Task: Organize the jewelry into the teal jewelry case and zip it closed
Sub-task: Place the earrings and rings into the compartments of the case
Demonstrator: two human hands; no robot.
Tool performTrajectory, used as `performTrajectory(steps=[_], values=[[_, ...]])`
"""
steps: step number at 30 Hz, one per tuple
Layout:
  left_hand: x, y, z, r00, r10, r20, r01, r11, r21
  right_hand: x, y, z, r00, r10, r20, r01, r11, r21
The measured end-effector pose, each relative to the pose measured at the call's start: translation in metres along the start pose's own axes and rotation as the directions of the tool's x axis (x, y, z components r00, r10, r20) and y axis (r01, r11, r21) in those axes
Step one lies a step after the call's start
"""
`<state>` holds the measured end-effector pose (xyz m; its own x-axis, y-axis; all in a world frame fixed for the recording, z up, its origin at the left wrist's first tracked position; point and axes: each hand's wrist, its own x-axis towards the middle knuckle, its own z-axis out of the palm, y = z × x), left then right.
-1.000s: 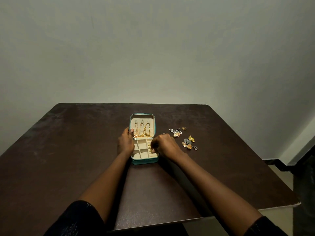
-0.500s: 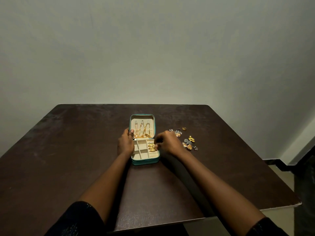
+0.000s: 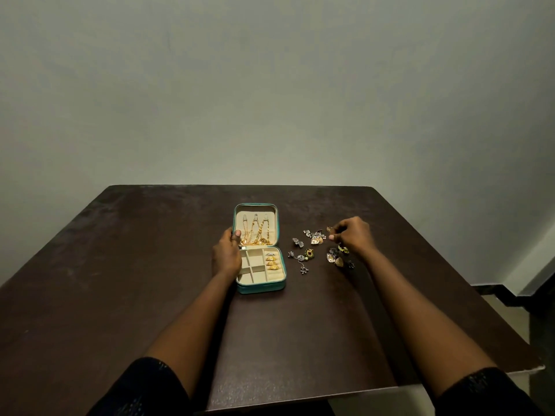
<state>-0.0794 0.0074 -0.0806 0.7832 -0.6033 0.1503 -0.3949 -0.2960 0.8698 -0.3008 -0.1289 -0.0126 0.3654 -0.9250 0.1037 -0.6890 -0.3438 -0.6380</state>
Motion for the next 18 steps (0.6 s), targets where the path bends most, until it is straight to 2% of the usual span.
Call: performTrajectory(steps=[18], values=[[0.001,-0.001,0.001,1.000,-0.003,0.007,0.002,1.000,0.017,0.036,0.020,0.003,0.995,0.103,-0.021,-0.104,0.990,-0.097]])
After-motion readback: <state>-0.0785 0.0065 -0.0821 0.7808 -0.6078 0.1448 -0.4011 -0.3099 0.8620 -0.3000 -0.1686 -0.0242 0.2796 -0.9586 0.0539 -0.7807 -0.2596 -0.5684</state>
